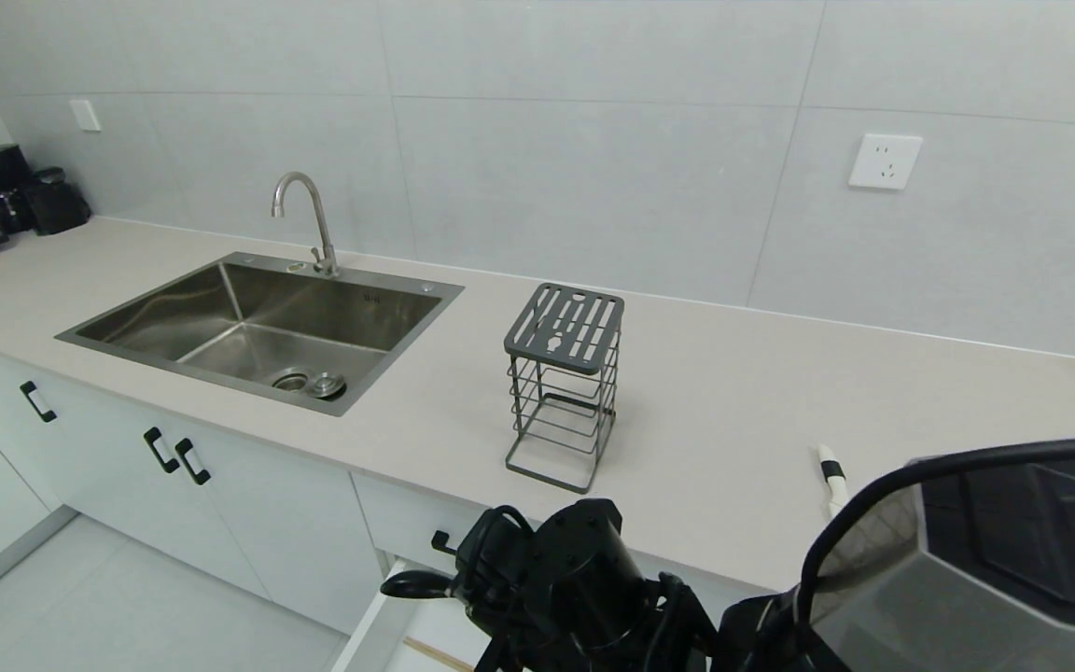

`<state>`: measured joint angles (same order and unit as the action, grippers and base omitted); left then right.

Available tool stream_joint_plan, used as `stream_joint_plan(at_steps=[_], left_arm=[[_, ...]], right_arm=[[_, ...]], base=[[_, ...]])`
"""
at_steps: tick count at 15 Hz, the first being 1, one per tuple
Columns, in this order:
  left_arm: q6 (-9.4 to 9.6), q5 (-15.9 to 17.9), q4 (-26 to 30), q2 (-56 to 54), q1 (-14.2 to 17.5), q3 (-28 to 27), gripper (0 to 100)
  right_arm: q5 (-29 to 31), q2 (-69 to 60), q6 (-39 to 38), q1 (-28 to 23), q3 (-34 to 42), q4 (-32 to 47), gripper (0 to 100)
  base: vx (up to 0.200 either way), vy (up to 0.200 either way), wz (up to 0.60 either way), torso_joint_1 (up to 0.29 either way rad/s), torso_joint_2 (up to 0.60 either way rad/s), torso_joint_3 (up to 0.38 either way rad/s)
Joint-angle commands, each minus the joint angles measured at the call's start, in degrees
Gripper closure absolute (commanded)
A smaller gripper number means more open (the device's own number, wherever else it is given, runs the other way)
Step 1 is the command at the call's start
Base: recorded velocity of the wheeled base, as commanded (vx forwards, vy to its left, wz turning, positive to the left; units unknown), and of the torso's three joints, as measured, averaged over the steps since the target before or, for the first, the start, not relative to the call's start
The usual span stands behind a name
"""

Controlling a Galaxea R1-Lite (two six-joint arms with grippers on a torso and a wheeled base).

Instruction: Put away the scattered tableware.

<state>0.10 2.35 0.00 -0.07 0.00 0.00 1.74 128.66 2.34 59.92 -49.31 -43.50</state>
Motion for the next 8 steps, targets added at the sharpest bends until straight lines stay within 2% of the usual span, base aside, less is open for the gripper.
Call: stream_joint_plan(at_steps=[1, 4, 8], left_arm=[[-0.01, 0.0, 0.0, 0.1, 0.0, 0.0, 0], [-0.01, 0.0, 0.0, 0.1, 0.0, 0.0, 0], [-0.01, 0.0, 0.0, 0.1, 0.0, 0.0, 0]], right_arm=[[-0.1, 2.9, -0.1, -0.1, -0.7, 0.0, 100], [-0.2, 4.2, 0.0, -0.1, -1.6, 0.0, 100], [-0.2, 5.7, 0.1, -0.2, -2.9, 0.1, 100]], base=[[0.000, 0.000, 0.00, 0.000, 0.00, 0.000], [0.000, 0.000, 0.00, -0.014, 0.02, 0.017], [0.000, 0.000, 0.00, -0.168, 0.35, 0.181]])
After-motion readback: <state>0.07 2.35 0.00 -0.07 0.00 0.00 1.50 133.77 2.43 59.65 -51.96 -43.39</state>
